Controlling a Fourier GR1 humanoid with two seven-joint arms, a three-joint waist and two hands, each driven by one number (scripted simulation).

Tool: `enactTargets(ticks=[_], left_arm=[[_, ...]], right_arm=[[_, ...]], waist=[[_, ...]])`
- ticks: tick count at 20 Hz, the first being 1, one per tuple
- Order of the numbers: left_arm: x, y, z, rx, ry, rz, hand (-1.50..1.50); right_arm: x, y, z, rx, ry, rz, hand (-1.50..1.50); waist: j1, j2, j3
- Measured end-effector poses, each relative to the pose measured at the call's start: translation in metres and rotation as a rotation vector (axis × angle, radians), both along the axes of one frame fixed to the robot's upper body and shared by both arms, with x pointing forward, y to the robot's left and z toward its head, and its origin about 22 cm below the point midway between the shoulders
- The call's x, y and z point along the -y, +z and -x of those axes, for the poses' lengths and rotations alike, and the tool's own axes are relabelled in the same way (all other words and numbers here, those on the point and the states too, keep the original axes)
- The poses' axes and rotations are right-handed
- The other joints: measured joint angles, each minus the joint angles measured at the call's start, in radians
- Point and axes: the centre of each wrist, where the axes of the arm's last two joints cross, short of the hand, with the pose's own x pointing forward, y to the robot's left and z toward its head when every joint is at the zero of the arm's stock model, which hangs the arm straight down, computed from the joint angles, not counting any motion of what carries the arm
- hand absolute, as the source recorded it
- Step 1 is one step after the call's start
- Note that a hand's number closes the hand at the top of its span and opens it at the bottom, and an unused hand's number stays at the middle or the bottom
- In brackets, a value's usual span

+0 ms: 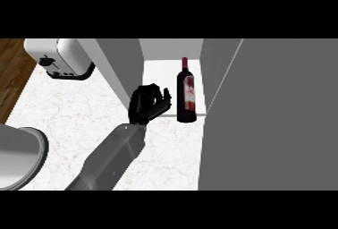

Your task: Pick up the wine, place it into the cabinet and close the cabinet

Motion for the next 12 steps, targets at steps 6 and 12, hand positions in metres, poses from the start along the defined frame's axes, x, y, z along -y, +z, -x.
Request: enactTargets(ticks=[6, 12], left_arm=[[0.003, 0.007, -0.012, -0.013, -0.004, 0.016, 1.5], [0.009, 0.028, -0.03, -0.009, -0.002, 0.043, 1.5]], right_arm=[[0.001, -0.006, -0.005, -0.001, 0.011, -0.008, -1.5], [0.005, -0.006, -0.007, -0.004, 0.014, 0.001, -1.5]], waist=[[-0.007, 0.002, 0.0], [-0.01, 0.003, 0.0]])
